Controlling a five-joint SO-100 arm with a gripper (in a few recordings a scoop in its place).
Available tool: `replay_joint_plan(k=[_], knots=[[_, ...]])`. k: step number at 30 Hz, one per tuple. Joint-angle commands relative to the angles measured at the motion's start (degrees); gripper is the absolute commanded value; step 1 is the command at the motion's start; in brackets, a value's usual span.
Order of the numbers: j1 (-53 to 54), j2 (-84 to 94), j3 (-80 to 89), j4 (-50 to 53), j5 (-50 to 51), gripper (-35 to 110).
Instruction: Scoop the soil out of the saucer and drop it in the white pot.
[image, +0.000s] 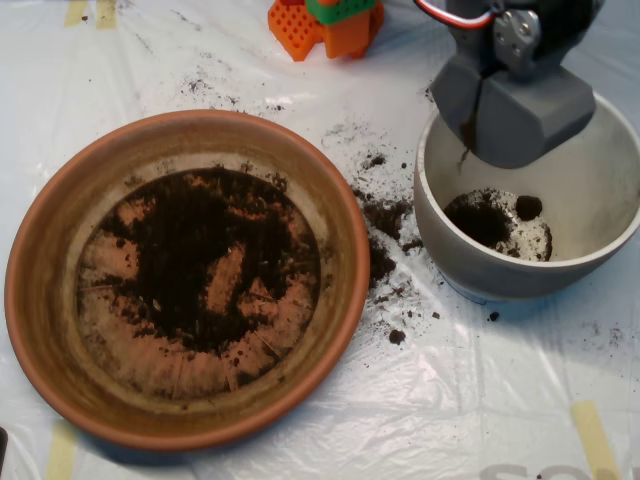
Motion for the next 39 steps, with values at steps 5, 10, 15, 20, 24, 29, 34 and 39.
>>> replay_joint_plan(k=[5, 10, 15, 20, 24, 29, 34, 39], knots=[[-2.29, -0.35, -7.82, 2.20, -1.49, 20], [-2.64, 0.09, -7.38, 2.37, -1.67, 22], [-3.34, 1.58, -4.31, 2.37, -2.11, 28], [-3.87, 3.08, -1.67, 2.37, -2.02, 29], [-4.04, 5.80, 3.08, 0.79, -2.11, 28], [-3.52, 8.09, 4.48, 0.18, -1.85, 29], [-1.14, 9.67, 3.78, 0.00, -0.88, 32], [3.34, 11.43, 2.11, 0.18, 0.79, 35]])
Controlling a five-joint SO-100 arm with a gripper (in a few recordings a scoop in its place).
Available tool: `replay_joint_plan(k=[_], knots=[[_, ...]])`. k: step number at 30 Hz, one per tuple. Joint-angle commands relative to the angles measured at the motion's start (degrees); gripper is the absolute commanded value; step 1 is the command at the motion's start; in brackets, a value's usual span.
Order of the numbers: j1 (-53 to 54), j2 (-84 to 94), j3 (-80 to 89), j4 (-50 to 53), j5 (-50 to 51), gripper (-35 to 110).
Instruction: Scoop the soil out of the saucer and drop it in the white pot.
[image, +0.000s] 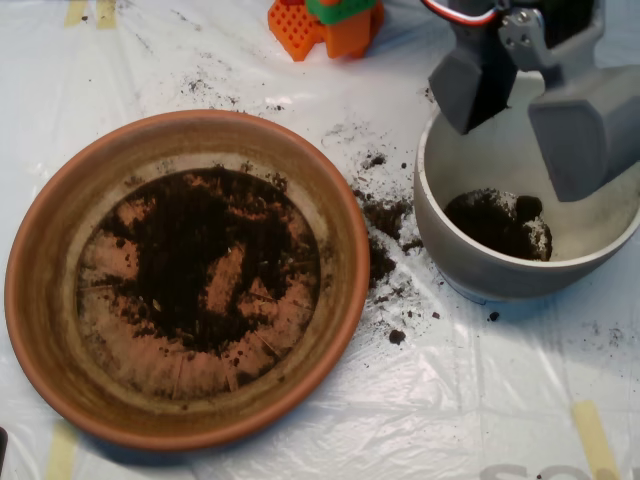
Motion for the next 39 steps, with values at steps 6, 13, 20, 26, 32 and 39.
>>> replay_joint_plan(k=[6, 13, 20, 26, 32, 39], knots=[[13.54, 9.23, -1.41, -1.58, 4.83, 37], [26.63, 21.18, 21.36, -14.41, 6.24, 37], [36.65, 27.86, 41.75, -22.68, 6.68, 41], [43.95, 29.97, 57.92, -32.34, 5.54, 44], [48.16, 26.54, 68.82, -41.31, 5.01, 44], [51.86, 14.68, 67.68, -46.23, 3.52, 45]])
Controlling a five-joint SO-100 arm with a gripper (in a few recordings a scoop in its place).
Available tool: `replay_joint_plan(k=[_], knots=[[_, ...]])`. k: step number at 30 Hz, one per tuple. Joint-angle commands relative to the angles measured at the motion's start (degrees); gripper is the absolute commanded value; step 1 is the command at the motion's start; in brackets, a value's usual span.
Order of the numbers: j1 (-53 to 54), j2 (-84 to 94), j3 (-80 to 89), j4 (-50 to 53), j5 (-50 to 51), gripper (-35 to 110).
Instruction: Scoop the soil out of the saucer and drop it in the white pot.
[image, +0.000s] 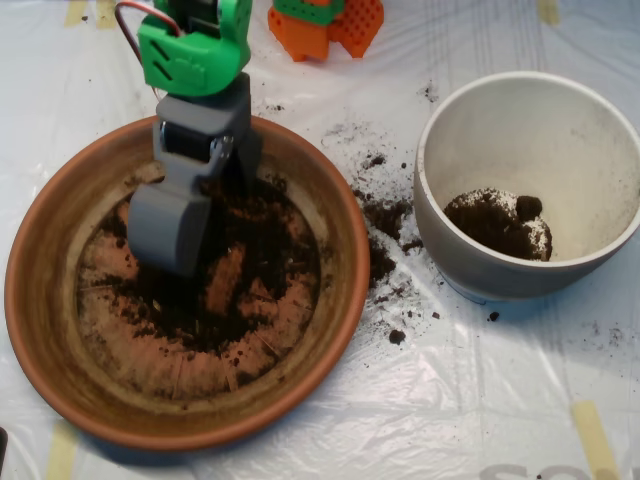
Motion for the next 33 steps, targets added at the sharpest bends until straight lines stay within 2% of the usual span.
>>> replay_joint_plan(k=[1, 7, 16, 21, 26, 33], knots=[[2.29, -3.43, -3.78, -1.32, -1.85, 45], [3.69, -14.33, -12.83, 0.18, -2.90, 45], [1.85, -20.74, -20.92, 2.64, -4.31, 43], [1.05, -24.26, -23.64, 4.39, -4.92, 31], [1.49, -24.87, -24.43, 4.83, -5.54, 27], [2.55, -23.82, -23.73, 3.96, -5.62, 13]])
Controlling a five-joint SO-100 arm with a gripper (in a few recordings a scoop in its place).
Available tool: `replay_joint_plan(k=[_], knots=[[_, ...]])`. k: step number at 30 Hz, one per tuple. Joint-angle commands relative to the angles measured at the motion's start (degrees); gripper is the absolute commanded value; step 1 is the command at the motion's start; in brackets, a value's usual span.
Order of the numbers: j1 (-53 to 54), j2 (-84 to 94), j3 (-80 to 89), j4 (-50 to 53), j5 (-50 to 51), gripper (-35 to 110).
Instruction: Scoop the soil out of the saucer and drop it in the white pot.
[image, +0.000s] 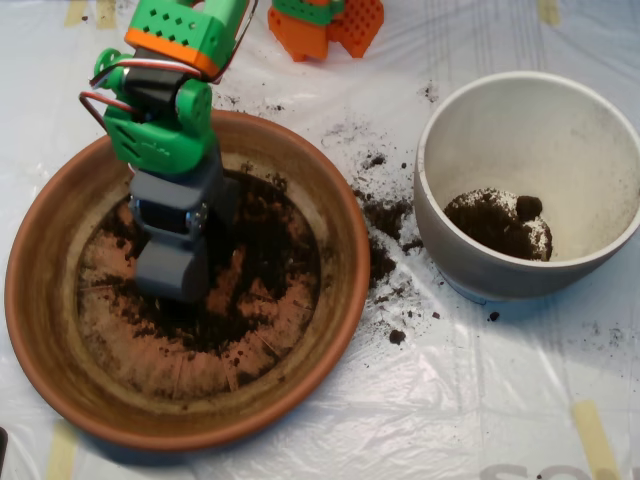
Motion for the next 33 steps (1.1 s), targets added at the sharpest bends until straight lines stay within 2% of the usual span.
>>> replay_joint_plan(k=[1, 7, 12, 33], knots=[[1.23, 2.37, 0.18, 0.79, -0.53, 11], [0.53, 5.62, 1.93, 0.35, -0.26, 0], [-1.58, 8.88, 2.20, 1.58, -0.18, 0], [-18.19, 20.74, -28.39, 30.76, 0.97, 0]])
